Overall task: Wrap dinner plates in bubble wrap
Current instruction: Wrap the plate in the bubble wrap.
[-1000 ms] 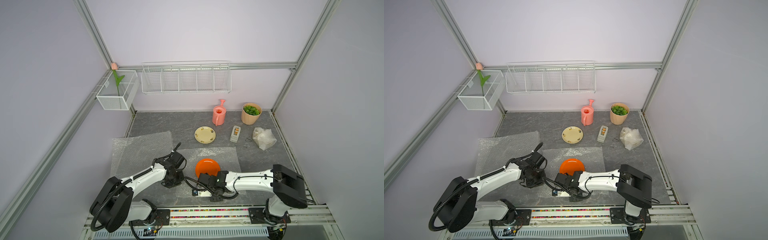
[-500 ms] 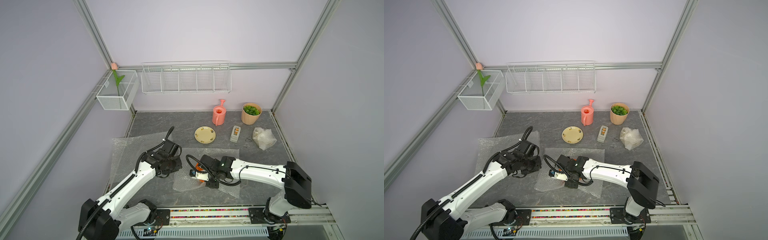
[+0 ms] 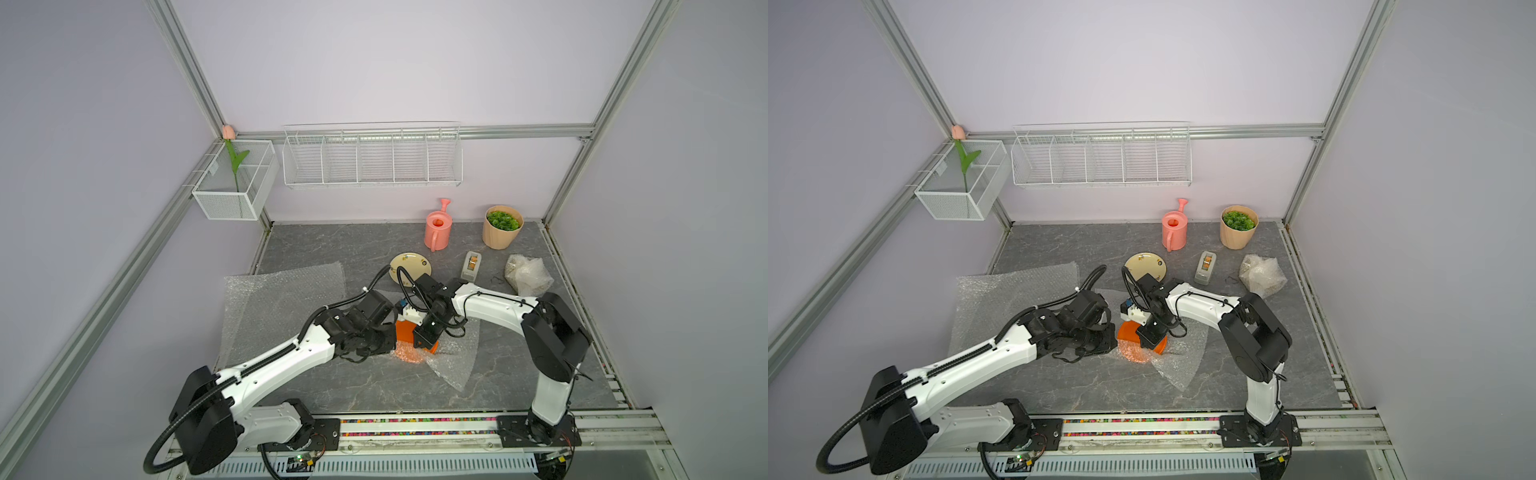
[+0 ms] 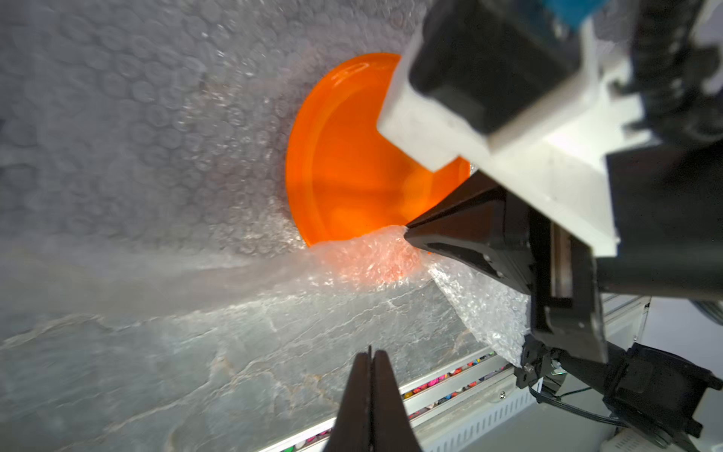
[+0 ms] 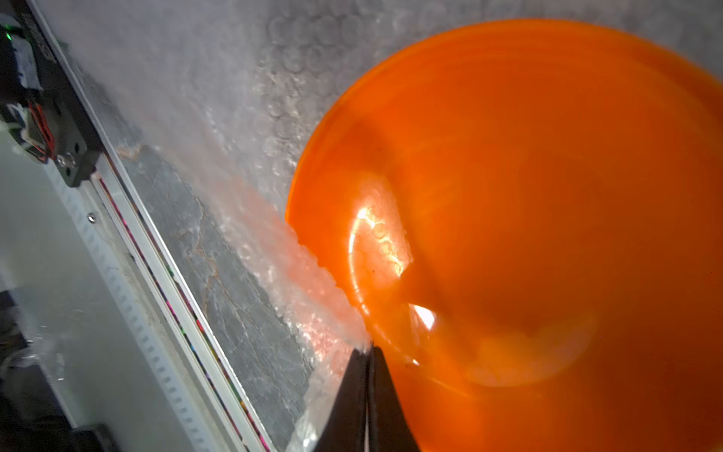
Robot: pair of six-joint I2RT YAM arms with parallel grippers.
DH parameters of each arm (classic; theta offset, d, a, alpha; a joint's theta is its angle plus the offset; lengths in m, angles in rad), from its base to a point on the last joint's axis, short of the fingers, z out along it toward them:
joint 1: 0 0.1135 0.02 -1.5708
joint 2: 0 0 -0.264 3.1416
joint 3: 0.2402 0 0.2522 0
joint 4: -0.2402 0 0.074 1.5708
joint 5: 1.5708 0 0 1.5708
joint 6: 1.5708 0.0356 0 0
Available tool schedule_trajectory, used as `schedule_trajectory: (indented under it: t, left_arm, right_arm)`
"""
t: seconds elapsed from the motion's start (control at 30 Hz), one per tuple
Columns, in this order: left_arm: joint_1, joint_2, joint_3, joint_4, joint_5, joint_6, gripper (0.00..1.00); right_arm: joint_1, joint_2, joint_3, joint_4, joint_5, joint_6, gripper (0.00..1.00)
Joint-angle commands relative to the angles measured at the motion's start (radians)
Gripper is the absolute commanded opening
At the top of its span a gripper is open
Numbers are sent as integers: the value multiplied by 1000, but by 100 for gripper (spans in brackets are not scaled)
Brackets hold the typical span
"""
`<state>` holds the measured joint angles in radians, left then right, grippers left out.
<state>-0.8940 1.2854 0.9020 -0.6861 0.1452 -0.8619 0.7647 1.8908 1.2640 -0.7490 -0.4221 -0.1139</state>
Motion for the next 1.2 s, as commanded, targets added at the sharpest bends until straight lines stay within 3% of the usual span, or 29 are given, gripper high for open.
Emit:
schedule_trajectory:
  t: [0.0, 0.17, 0.37, 0.43, 0.67, 0.83, 0.97, 1.17]
  left_arm:
    - [-12, 76, -4, 160, 34, -55, 4]
    - [-10, 268, 18, 291, 92, -43, 1]
    - [5, 420, 59, 290, 88, -1, 0]
    - [23, 438, 54, 300, 94, 4, 0]
    - [87, 436, 55, 342, 175, 26, 0]
    - [118, 475, 77, 336, 247, 55, 0]
    - [121, 494, 99, 295, 252, 85, 0]
    - [124, 515, 104, 278, 264, 90, 0]
  right_arm:
    - [-34, 30, 5, 26, -156, 97, 7]
    - [-80, 53, -13, 81, -211, 185, 7]
    - [-125, 0, -64, 146, -225, 293, 9]
    - [-131, -40, -84, 152, -180, 329, 19]
    - [-113, -304, -186, 96, 96, 419, 37]
    - [36, -482, -227, -62, 347, 411, 51]
    - [179, -546, -261, -174, 519, 497, 57]
    - [376, -497, -274, -249, 648, 544, 67]
